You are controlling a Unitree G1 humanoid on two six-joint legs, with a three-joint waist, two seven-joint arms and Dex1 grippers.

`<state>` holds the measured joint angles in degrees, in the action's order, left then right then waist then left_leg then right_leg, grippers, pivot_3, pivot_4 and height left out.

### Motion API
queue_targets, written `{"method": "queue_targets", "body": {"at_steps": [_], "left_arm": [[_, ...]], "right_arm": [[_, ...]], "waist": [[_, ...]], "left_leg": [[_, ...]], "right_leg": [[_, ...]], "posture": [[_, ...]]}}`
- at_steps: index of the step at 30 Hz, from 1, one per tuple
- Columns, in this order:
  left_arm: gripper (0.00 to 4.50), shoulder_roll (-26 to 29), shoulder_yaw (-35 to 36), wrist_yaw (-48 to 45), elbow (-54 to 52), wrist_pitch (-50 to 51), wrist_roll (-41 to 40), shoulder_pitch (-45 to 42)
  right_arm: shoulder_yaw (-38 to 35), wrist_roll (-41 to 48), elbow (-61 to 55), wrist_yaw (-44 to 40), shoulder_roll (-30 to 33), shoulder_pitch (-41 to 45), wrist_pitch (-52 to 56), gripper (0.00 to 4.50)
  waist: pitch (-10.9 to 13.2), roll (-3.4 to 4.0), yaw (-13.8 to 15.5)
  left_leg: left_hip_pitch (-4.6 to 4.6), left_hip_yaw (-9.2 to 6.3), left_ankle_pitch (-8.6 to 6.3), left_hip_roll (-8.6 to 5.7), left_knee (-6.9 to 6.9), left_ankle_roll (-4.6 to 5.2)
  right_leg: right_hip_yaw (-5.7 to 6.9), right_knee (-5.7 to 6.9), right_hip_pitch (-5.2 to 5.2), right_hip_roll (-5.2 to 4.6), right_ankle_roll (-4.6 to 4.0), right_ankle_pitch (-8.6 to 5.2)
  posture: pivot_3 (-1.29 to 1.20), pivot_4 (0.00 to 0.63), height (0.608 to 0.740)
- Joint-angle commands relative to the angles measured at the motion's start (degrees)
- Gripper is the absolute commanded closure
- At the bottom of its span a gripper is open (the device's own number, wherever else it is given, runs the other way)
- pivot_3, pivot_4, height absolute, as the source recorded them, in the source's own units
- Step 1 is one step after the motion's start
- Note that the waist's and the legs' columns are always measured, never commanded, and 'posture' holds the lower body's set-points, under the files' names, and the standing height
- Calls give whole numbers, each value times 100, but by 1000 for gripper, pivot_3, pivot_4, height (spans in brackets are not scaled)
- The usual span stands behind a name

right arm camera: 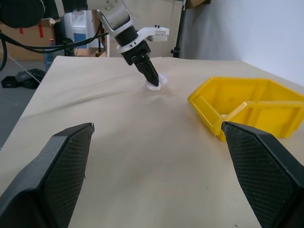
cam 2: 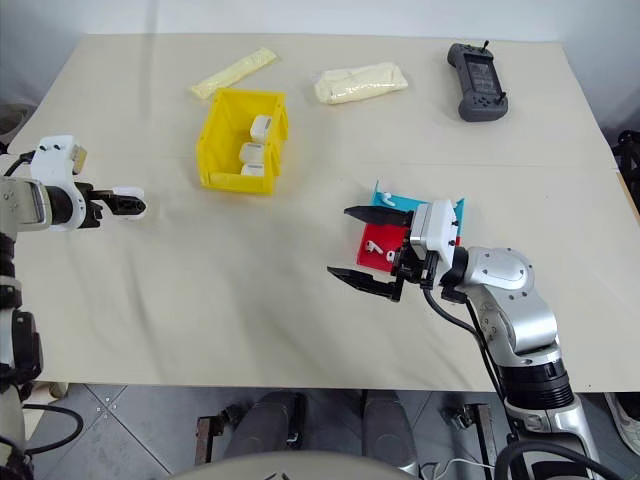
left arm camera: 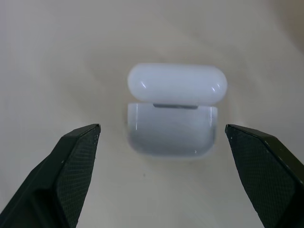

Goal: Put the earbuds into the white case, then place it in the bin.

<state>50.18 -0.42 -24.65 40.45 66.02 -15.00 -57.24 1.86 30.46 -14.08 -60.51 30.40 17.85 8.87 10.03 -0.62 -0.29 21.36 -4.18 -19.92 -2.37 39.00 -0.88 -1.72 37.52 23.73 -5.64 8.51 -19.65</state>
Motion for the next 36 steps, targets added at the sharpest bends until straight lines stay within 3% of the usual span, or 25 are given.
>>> {"method": "queue_targets", "body": {"at_steps": [1, 21, 24, 28, 32, 36], "left_arm": [[32, 36, -66, -182, 295, -97, 261, -289], [32, -291, -159, -458, 1046, -213, 854, -623], [580, -261, -248, -647, 972, -131, 914, -571], [1718, -241, -277, -755, 948, -27, 981, -534], [1728, -202, -170, -819, 850, 64, 953, -471], [1728, -137, 524, -1230, 46, 50, 363, -48]], "right_arm": [[-89, 103, -232, 64, -55, 21, -19, 0], [-86, 74, -298, 225, -156, -14, -13, 0], [-89, 55, -296, 248, -150, -21, -31, 0], [-61, 40, -313, 283, -182, -53, -59, 0], [-46, 28, -298, 294, -201, -42, -76, 0], [-115, 27, -318, 276, -137, -118, -97, 0]], "waist": [[0, 0, -10], [0, 0, -6], [0, 0, -10], [0, 0, -8], [0, 0, -8], [0, 0, -18]], "left_leg": [[0, 1, 0, -1, 0, 0], [0, 1, 0, -3, 4, 0], [0, 1, 0, -3, 3, 0], [0, 1, 0, -4, 4, 0], [0, 1, 0, -5, 4, 0], [0, 1, 0, -4, 3, 0]], "right_leg": [[0, 0, 0, 0, 0, 0], [2, 14, 5, -5, 0, 0], [2, 14, 6, -5, 0, 0], [2, 16, 6, -6, 0, 0], [2, 17, 6, -8, 0, 0], [3, 19, 8, -8, 0, 0]], "posture": [[0, 150, 740], [0, 150, 740], [0, 150, 740], [0, 150, 740], [0, 150, 740], [0, 150, 740]]}}
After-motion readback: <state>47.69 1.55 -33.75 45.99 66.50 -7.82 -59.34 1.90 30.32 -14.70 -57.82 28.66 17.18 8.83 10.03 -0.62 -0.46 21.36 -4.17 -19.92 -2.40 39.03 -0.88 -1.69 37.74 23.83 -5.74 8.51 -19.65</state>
